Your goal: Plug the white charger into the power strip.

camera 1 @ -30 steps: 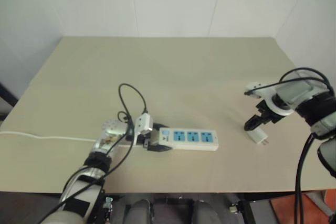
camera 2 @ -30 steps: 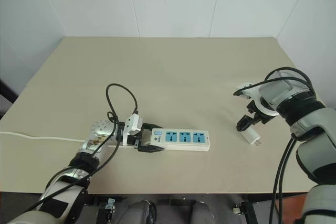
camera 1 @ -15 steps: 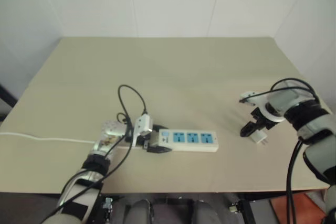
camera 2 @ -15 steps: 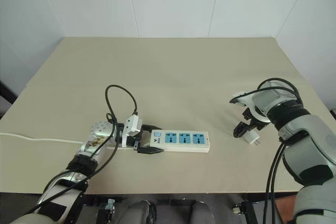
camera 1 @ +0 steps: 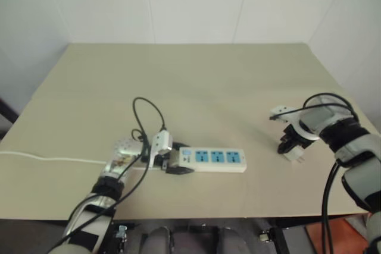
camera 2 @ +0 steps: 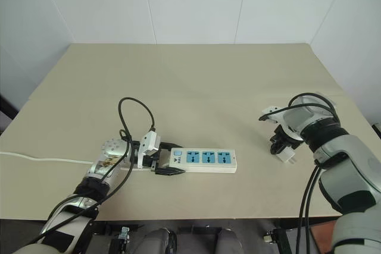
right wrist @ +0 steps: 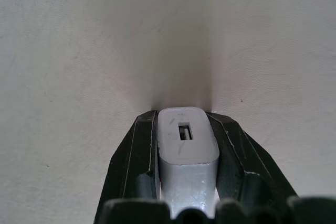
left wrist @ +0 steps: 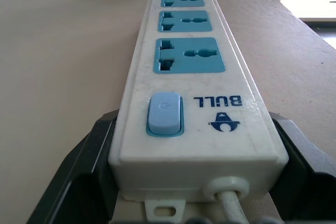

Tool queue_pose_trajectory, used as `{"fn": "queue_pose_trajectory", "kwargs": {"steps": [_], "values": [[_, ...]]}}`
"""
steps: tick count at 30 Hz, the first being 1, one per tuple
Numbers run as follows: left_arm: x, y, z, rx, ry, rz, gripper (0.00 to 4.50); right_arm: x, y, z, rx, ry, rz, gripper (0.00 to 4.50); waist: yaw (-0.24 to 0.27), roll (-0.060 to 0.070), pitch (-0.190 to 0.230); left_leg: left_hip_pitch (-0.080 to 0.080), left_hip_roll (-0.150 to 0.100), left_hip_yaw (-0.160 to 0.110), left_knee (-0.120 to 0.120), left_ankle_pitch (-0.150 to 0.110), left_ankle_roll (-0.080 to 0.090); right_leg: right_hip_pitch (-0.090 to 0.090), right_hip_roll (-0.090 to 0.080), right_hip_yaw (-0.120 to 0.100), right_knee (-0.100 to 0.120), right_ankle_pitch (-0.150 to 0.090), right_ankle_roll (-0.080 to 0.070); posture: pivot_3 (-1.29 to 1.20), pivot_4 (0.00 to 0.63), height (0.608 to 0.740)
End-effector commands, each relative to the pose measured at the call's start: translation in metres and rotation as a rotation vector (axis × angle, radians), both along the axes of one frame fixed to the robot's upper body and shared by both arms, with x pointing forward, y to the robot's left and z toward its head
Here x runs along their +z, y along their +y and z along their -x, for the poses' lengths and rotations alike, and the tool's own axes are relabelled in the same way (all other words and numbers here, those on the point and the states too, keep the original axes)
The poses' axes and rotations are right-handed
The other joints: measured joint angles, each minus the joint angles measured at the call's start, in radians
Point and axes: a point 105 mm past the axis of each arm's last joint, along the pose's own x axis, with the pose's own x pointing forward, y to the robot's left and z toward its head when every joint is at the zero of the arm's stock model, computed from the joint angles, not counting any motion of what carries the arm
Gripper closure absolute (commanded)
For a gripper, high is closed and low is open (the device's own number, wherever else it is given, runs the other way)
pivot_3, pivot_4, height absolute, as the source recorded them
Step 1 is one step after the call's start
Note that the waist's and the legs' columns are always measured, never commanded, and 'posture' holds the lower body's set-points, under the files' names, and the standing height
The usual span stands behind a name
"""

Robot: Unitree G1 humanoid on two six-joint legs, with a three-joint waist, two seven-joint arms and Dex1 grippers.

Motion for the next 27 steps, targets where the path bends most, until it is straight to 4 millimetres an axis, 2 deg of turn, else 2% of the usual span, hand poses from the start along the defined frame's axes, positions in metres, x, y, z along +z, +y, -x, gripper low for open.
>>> {"fn": "queue_pose_trajectory", "kwargs": {"steps": [1,3,5,7,9,11,16,19,22,27], "values": [[-0.011,0.0,0.003,-0.019,0.035,-0.048,1.19,0.044,0.027,-0.023,0.064,-0.251,-0.148,3.38,0.0,0.0,0.0,0.0,0.0,0.0,0.0,0.0,0.0,0.0,0.0,0.0,0.0,0.0,0.0,0.0,0.15,0.74],[-0.012,0.0,0.002,-0.016,0.037,-0.053,1.19,0.085,0.05,-0.037,0.129,-0.49,-0.323,3.38,0.0,0.001,0.0,0.0,0.0,-0.001,0.0,0.0,0.0,-0.001,0.0,0.001,0.0,0.0,0.0,0.0,0.15,0.74],[-0.012,0.001,0.001,-0.012,0.039,-0.055,1.19,0.124,0.069,-0.041,0.208,-0.741,-0.523,3.38,0.001,0.001,0.0,0.0,0.0,-0.003,0.0,0.0,0.0,-0.001,0.0,0.001,0.001,0.0,0.0,0.0,0.15,0.74],[-0.014,0.001,0.001,-0.013,0.042,-0.064,1.19,0.146,0.074,-0.043,0.189,-0.929,-0.656,3.38,0.007,-0.001,-0.001,0.001,0.0,-0.004,0.0,0.0,0.0,0.001,0.0,0.0,0.001,0.0,0.0,0.0,0.15,0.74],[-0.015,0.001,0.002,-0.014,0.045,-0.069,1.19,0.153,0.076,-0.043,0.175,-1.109,-0.725,3.38,0.014,-0.003,-0.002,0.001,0.0,-0.003,-0.001,0.0,-0.001,0.002,0.0,-0.002,0.0,0.0,0.001,0.0,0.15,0.74],[-0.016,0.001,0.001,-0.01,0.045,-0.075,1.19,0.145,0.084,-0.031,0.216,-1.127,-0.856,3.38,0.018,-0.005,-0.003,0.002,0.0,-0.003,-0.001,0.0,0.0,0.003,0.0,-0.003,0.0,0.001,0.001,0.0,0.15,0.74],[-0.017,0.003,0.001,0.003,0.036,-0.078,1.19,0.103,0.122,0.005,0.507,-1.052,-0.987,3.38,0.012,-0.003,-0.003,0.002,0.0,-0.001,-0.001,0.0,0.0,0.002,0.0,-0.001,0.0,0.001,0.001,0.0,0.15,0.74],[-0.02,0.003,0.003,0.0,0.028,-0.082,1.19,0.086,0.139,0.024,0.615,-0.988,-1.09,3.38,0.004,-0.003,-0.003,0.004,0.0,-0.002,-0.001,0.0,0.0,0.004,0.0,-0.001,0.0,0.001,0.001,0.0,0.15,0.74],[-0.021,0.004,0.005,0.005,0.025,-0.08,1.19,0.074,0.155,0.033,0.649,-0.949,-1.183,3.38,0.0,-0.003,-0.003,0.008,0.0,-0.006,-0.001,0.0,0.0,0.007,0.0,0.0,-0.001,0.001,0.001,0.0,0.15,0.74],[-0.023,0.004,0.007,0.006,0.026,-0.08,1.19,0.058,0.176,0.039,0.724,-0.884,-1.242,3.38,0.0,-0.003,-0.003,0.014,0.0,-0.008,-0.001,0.0,0.0,0.012,0.0,0.0,-0.001,0.001,0.001,0.0,0.15,0.74]]}}
